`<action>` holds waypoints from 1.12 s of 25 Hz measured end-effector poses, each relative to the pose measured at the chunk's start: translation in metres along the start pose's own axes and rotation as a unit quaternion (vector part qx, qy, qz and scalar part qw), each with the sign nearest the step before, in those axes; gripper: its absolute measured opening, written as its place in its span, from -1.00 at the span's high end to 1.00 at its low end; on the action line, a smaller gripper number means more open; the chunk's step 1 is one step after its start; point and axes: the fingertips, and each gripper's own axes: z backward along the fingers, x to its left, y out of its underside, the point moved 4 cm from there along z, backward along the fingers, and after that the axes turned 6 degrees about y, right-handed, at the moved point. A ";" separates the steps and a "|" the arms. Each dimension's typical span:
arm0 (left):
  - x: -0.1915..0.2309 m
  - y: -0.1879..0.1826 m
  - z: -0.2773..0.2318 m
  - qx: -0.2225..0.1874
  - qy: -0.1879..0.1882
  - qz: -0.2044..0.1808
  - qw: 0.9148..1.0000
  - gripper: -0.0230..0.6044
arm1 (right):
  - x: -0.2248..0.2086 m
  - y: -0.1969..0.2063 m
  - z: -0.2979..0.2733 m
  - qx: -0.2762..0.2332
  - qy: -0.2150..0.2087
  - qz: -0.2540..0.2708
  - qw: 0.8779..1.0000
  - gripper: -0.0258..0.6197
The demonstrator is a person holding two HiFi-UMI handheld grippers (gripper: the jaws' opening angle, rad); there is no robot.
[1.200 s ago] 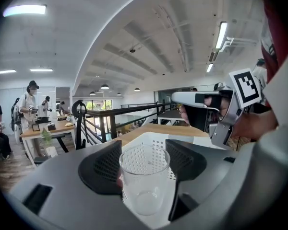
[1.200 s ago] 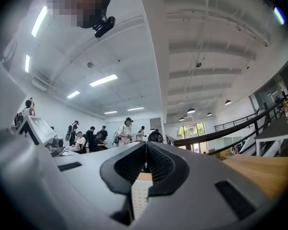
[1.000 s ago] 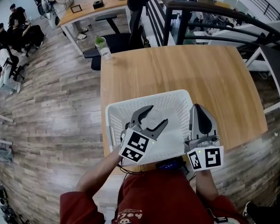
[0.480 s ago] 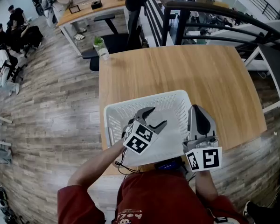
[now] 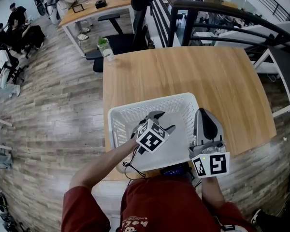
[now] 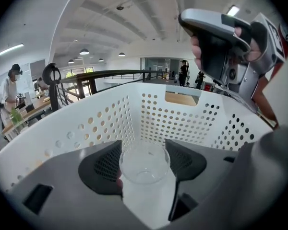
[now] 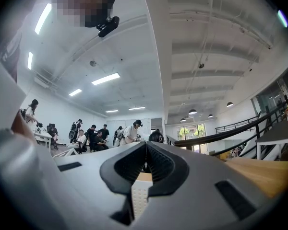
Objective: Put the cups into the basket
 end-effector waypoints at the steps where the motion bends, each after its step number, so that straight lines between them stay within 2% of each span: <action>1: -0.001 0.001 -0.003 0.007 0.003 -0.004 1.000 0.00 | 0.000 0.000 0.000 0.000 0.000 0.000 1.000 0.89; 8: -0.006 0.008 -0.021 0.052 0.021 -0.020 0.998 0.00 | -0.002 -0.001 0.000 0.000 0.002 -0.002 1.000 0.89; 16: -0.005 -0.001 -0.028 0.046 0.012 -0.033 0.998 0.00 | -0.003 -0.002 0.001 -0.002 0.003 -0.003 1.000 0.89; 28: -0.007 0.004 -0.029 0.056 0.010 -0.041 0.998 0.00 | -0.002 -0.002 -0.001 -0.001 0.001 -0.004 1.000 0.89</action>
